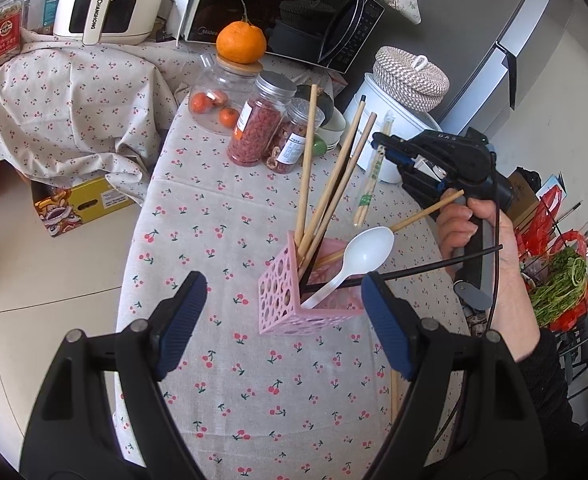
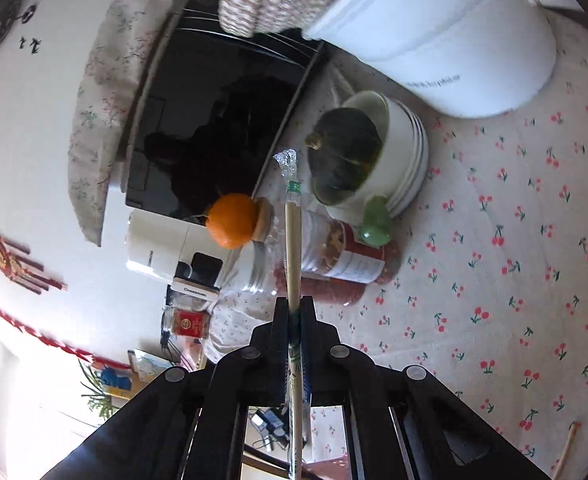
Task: Organize utensils
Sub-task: 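Carry the wrapped chopsticks with the right tool toward the pink caddy, then lower the paper-wrapped chopsticks into the caddy and open the right tool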
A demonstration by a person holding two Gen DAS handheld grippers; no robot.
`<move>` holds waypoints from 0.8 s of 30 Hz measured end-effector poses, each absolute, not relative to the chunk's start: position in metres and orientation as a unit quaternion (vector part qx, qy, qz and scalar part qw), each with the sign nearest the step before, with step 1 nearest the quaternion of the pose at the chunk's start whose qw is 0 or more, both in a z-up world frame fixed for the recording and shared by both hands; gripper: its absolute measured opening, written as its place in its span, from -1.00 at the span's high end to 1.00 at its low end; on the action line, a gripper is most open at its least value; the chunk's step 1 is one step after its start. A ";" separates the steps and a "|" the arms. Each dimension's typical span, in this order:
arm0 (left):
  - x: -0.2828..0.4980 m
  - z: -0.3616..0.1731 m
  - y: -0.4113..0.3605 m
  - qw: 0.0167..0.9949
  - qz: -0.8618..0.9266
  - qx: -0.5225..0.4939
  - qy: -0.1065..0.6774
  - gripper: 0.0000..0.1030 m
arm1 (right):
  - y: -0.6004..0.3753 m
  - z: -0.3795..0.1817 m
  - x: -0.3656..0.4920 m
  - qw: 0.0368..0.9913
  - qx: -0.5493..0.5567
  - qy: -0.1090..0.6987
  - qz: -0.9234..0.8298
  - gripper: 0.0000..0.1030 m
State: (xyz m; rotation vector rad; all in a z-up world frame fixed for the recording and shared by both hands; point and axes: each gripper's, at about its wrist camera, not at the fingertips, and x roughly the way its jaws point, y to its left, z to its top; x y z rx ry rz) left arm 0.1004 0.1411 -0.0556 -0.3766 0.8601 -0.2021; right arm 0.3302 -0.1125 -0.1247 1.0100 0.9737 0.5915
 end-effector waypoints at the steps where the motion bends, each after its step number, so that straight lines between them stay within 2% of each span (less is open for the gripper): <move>1: 0.100 -0.055 0.141 0.888 -0.098 -0.181 0.412 -0.55 | -0.116 -0.112 0.329 0.735 0.453 0.427 0.269 0.90; 7: 0.096 -0.052 0.140 0.892 -0.099 -0.176 0.404 -0.55 | -0.144 -0.044 0.296 0.818 0.386 0.341 0.254 0.90; 15: 0.094 -0.050 0.149 0.896 -0.089 -0.182 0.396 -0.55 | -0.144 0.046 0.198 0.918 0.279 0.163 0.231 0.90; 18: 0.095 -0.051 0.152 0.896 -0.080 -0.186 0.395 -0.55 | -0.122 0.047 0.158 0.933 0.241 0.128 0.233 0.90; 24: 0.095 -0.053 0.156 0.896 -0.074 -0.186 0.397 -0.55 | -0.059 0.010 0.127 0.955 0.170 0.123 0.212 0.90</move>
